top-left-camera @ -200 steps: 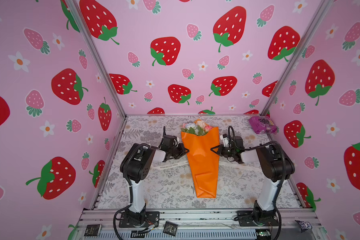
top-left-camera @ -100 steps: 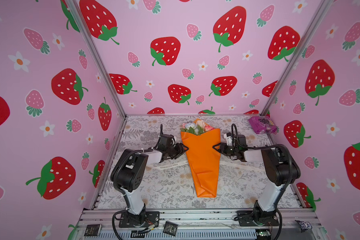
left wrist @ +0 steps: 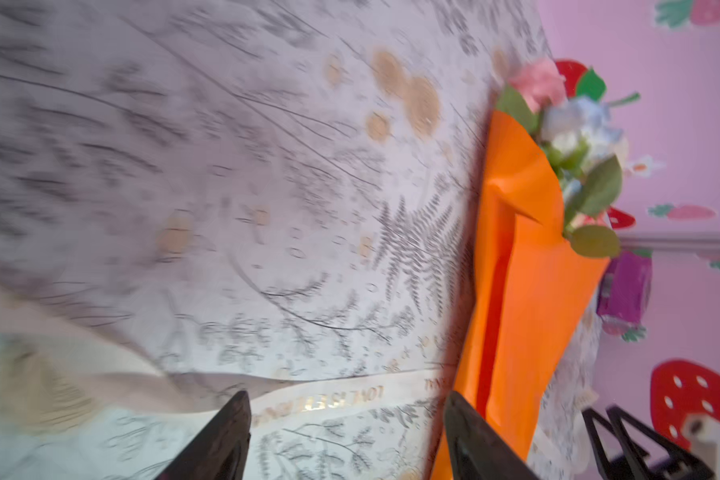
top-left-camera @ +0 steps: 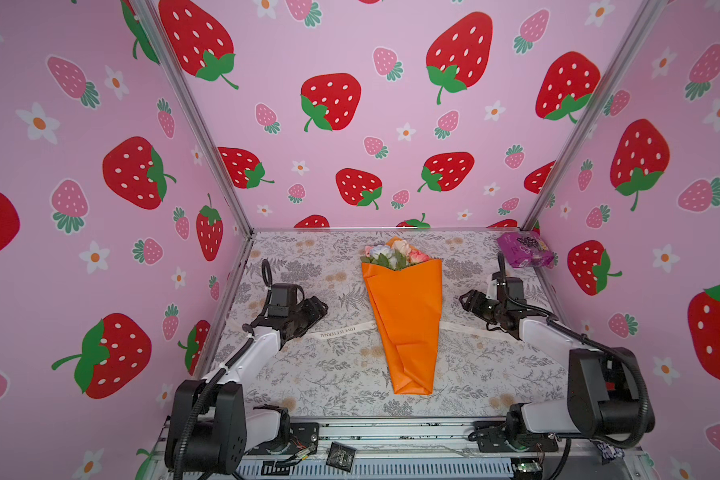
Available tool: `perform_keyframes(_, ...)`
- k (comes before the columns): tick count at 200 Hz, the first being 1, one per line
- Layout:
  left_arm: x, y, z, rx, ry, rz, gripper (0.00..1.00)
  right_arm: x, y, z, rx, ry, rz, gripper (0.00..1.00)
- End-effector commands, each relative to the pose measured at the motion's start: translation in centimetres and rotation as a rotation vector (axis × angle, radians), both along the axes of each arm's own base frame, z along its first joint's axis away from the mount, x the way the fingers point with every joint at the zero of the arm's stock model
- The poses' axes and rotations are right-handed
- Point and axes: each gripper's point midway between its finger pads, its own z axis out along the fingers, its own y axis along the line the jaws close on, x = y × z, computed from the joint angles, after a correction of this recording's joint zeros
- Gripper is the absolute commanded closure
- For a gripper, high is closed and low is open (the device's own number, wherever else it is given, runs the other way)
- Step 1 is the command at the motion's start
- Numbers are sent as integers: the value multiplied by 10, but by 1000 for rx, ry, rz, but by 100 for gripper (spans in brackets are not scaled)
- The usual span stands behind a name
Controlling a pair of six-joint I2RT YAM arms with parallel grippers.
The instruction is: Tie the bouquet of fake flowers
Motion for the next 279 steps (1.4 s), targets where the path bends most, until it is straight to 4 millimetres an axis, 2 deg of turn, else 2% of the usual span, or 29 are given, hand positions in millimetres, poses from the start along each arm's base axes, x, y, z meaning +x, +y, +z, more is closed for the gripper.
perform_keyframes(1, -37, 42, -29, 55, 174, 120, 24, -14, -31, 0, -143, 24, -87, 30)
perform_keyframes(26, -35, 58, -32, 12, 202, 154, 24, -21, -44, 7, -202, 18, -124, 28)
perform_keyframes(51, -29, 71, -32, 45, 229, 178, 24, -28, -46, 8, -215, 21, -117, 27)
perform_keyframes(94, -20, 78, -40, 64, 274, 203, 26, -41, -57, 3, -260, 45, -141, 27)
perform_keyframes(111, -17, 81, -45, 84, 306, 206, 31, -45, -65, 0, -283, 56, -170, 26)
perform_keyframes(126, -13, 85, -48, 97, 328, 211, 40, -49, -74, -2, -300, 71, -209, 25)
perform_keyframes(164, -4, 93, -61, 125, 352, 243, 45, -55, -90, -1, -306, 77, -267, 24)
perform_keyframes(185, 0, 93, -68, 125, 375, 228, 54, -58, -101, -2, -322, 90, -300, 21)
perform_keyframes(204, 4, 92, -71, 122, 368, 213, 71, -59, -105, -7, -290, 106, -292, 21)
perform_keyframes(218, 6, 85, -69, 96, 353, 181, 81, -63, -116, -14, -263, 143, -325, 21)
perform_keyframes(234, 8, 76, -63, 51, 325, 151, 100, -69, -138, -26, -260, 198, -398, 22)
perform_keyframes(279, 12, 50, -37, -55, 189, 51, 100, -84, -199, -51, -317, 367, -607, 26)
